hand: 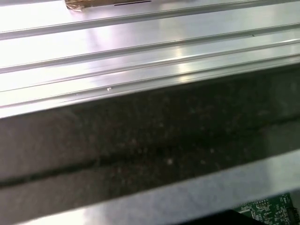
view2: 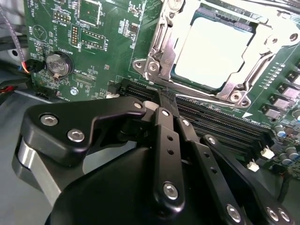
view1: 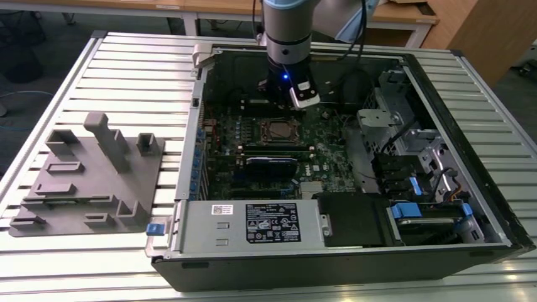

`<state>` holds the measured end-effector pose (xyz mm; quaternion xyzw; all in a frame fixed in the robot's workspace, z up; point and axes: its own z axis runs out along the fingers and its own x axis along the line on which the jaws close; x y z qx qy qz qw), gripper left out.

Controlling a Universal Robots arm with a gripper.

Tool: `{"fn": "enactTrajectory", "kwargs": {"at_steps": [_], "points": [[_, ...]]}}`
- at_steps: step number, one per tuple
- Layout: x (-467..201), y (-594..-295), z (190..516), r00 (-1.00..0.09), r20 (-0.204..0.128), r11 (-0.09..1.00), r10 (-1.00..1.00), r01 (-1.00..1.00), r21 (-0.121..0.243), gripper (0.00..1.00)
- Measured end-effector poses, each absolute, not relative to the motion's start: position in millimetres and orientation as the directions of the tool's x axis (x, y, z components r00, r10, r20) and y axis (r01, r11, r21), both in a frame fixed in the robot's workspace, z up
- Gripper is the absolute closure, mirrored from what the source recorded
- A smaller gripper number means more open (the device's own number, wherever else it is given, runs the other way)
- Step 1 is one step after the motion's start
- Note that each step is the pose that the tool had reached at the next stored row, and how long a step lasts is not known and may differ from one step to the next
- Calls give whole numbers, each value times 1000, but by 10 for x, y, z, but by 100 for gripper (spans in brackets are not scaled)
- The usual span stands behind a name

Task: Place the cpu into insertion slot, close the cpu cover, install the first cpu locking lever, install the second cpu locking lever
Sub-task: 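Install the first cpu locking lever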

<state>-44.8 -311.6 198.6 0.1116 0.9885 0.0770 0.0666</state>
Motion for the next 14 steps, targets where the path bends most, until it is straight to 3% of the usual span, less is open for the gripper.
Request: {"fn": "enactTrajectory", "kwargs": {"at_steps": [14], "points": [[-498, -3116, 1980, -964, -125, 962, 234, 211, 175, 89]]}}
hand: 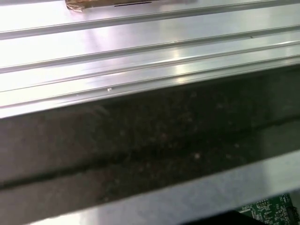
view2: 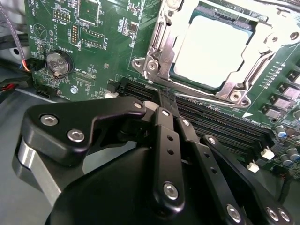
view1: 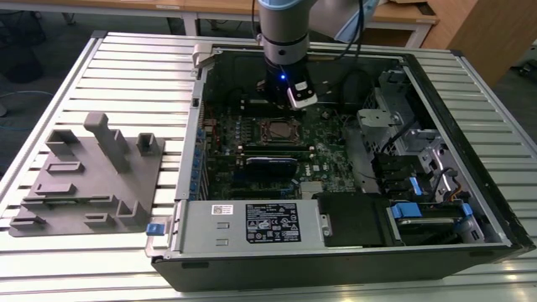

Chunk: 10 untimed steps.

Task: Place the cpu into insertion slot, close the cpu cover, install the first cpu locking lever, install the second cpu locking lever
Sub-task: 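Install the first cpu locking lever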

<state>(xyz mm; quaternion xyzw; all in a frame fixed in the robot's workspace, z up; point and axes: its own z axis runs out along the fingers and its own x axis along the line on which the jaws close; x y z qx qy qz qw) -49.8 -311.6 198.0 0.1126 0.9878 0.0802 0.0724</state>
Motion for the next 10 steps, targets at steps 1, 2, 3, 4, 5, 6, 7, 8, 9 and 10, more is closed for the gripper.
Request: {"fn": "enactTrajectory", "kwargs": {"at_steps": [1, 2, 3, 4, 5, 6, 7, 8, 9, 10], "points": [[-503, -3116, 1980, -964, -125, 962, 234, 211, 176, 89], [-509, -3116, 1979, -964, -125, 961, 235, 211, 177, 89], [-513, -3116, 1978, -964, -126, 961, 235, 211, 178, 89], [-517, -3115, 1978, -964, -126, 961, 236, 212, 179, 89], [-521, -3115, 1977, -964, -126, 961, 236, 212, 179, 89], [-524, -3115, 1977, -964, -126, 961, 236, 212, 179, 89], [-526, -3115, 1976, -963, -126, 961, 236, 212, 179, 89], [-527, -3116, 1975, -963, -127, 961, 236, 212, 179, 89], [-530, -3116, 1975, -963, -127, 961, 236, 212, 179, 89], [-533, -3116, 1973, -963, -127, 961, 236, 212, 180, 89]]}}
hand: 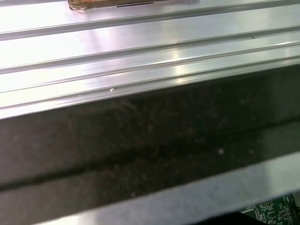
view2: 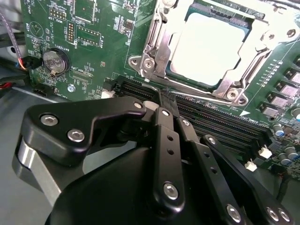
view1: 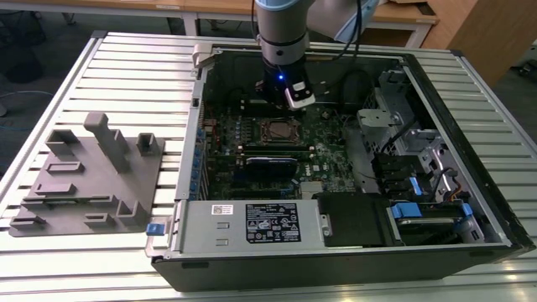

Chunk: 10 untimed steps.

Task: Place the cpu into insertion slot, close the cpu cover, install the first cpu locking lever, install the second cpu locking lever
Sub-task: 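Install the first cpu locking lever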

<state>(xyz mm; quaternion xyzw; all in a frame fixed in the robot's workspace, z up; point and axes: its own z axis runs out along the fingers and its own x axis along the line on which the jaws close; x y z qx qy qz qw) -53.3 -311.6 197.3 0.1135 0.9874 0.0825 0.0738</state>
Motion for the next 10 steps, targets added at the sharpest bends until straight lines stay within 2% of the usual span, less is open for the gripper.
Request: {"fn": "enactTrajectory", "kwargs": {"at_steps": [10], "points": [[-556, -3116, 1954, -962, -135, 961, 236, 211, 181, 89]]}}
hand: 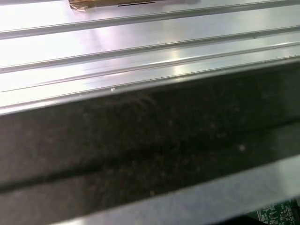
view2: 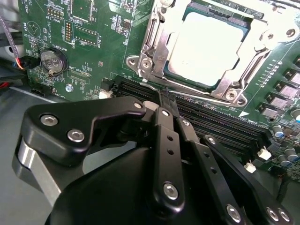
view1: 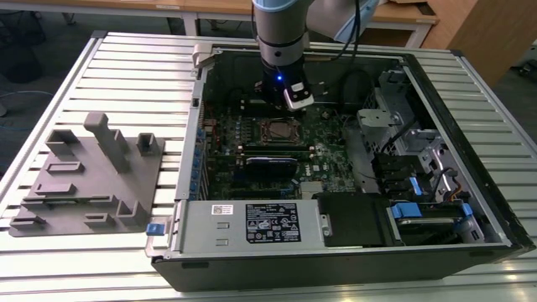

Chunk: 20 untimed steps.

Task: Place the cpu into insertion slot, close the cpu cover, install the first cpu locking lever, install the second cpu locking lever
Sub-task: 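Install the first cpu locking lever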

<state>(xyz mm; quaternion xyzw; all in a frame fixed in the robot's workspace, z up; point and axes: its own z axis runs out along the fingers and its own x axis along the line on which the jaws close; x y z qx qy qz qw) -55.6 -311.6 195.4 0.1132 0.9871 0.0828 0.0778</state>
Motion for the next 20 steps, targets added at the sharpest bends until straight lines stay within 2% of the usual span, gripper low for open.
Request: {"fn": "enactTrajectory", "kwargs": {"at_steps": [20], "points": [[-557, -3130, 1995, -961, -143, 961, 236, 209, 183, 89]]}}
